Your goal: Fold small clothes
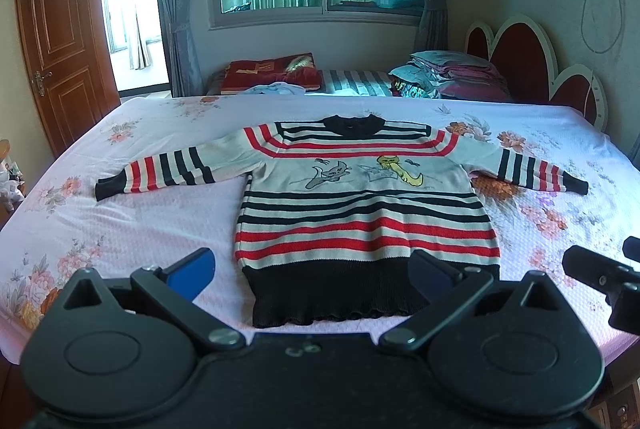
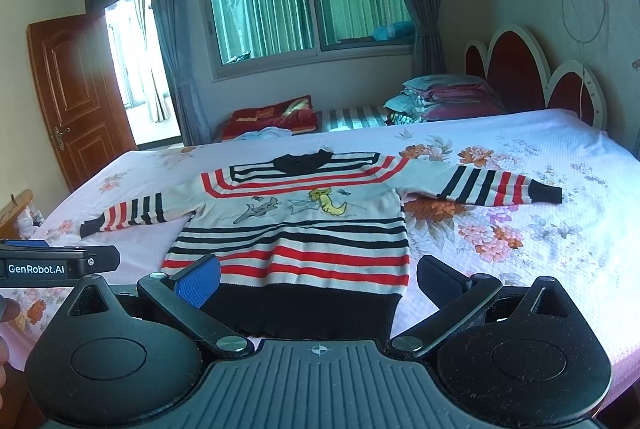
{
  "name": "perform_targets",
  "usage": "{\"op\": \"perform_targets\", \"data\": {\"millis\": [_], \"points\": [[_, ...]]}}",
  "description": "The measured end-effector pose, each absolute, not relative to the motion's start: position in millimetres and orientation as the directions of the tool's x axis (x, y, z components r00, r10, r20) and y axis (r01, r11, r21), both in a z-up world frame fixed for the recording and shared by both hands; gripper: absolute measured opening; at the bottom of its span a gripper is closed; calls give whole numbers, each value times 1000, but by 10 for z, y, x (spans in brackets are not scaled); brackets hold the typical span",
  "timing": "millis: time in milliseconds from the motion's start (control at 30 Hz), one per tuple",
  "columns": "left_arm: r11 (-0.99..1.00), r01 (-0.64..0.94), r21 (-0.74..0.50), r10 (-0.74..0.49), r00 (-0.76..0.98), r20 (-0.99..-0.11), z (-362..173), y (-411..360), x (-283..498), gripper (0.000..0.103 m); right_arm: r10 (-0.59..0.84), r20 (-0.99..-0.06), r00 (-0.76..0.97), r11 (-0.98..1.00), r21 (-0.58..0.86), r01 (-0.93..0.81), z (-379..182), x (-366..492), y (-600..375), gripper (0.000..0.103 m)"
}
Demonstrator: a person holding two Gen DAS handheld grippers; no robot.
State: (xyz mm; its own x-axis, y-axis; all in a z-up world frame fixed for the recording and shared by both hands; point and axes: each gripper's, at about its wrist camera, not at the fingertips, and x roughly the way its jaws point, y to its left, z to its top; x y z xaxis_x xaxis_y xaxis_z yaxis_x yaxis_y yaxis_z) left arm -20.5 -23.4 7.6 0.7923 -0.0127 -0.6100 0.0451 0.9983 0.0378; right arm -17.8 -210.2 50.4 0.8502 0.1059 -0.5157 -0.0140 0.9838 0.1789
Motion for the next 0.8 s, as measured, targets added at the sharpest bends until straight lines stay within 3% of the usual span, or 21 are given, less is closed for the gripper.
{"op": "perform_targets", "data": {"millis": [800], "points": [[998,40,39,-7,788,-615,61,-273,-137,103,101,-527,844,983,184,-3,427,-29,-2198,103]]}}
